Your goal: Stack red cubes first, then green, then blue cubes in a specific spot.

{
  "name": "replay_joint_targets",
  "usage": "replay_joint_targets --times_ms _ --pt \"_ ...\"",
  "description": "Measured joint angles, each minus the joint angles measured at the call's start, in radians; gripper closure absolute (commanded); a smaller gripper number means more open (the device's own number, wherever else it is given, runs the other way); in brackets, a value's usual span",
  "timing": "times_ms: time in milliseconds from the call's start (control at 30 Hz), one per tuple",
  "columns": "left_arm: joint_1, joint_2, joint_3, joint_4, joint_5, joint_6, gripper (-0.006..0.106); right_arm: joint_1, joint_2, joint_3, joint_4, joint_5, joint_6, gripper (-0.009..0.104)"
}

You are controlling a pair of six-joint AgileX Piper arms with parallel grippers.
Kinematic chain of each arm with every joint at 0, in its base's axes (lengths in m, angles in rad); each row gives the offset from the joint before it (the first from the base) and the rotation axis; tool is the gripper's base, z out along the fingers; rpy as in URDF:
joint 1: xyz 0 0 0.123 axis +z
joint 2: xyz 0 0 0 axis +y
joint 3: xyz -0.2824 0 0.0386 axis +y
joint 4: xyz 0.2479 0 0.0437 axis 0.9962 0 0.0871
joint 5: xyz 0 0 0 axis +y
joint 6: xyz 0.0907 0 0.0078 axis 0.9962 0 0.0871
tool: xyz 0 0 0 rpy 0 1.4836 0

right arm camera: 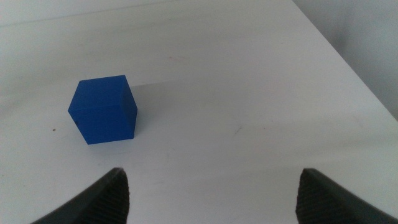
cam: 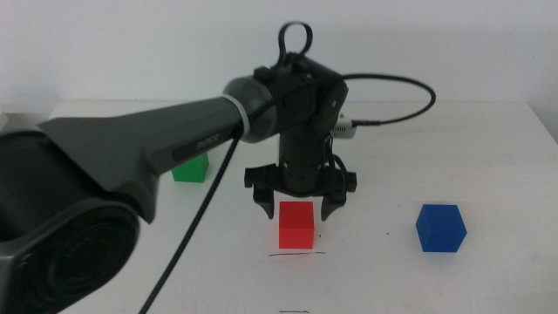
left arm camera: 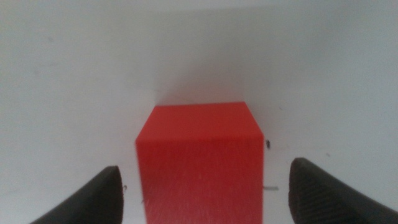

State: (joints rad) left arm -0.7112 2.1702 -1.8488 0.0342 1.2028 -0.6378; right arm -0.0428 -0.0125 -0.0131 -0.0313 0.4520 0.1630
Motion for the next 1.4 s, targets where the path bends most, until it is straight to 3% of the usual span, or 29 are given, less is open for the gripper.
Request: replay_joint_targets --times_ms 433,767,1167,1400 --pt "0.045 -0.161 0.0 -0.007 0.027 0.067 0.012 0.0 0.0 0.0 0.0 0.0 0.0 0.017" --pt "0.22 -0.332 0.0 -0.015 0.04 0.227 0.012 0.0 0.0 0.0 0.0 0.0 0.0 0.017" --pt "0.453 -0.257 0.0 -0.034 0.035 0.473 0.012 0.0 0.0 0.0 0.0 0.0 0.0 0.017" --pt "0.492 -0.152 0.0 -0.087 -0.067 0.541 0.012 0.0 0.0 0.0 0.0 0.0 0.0 0.017"
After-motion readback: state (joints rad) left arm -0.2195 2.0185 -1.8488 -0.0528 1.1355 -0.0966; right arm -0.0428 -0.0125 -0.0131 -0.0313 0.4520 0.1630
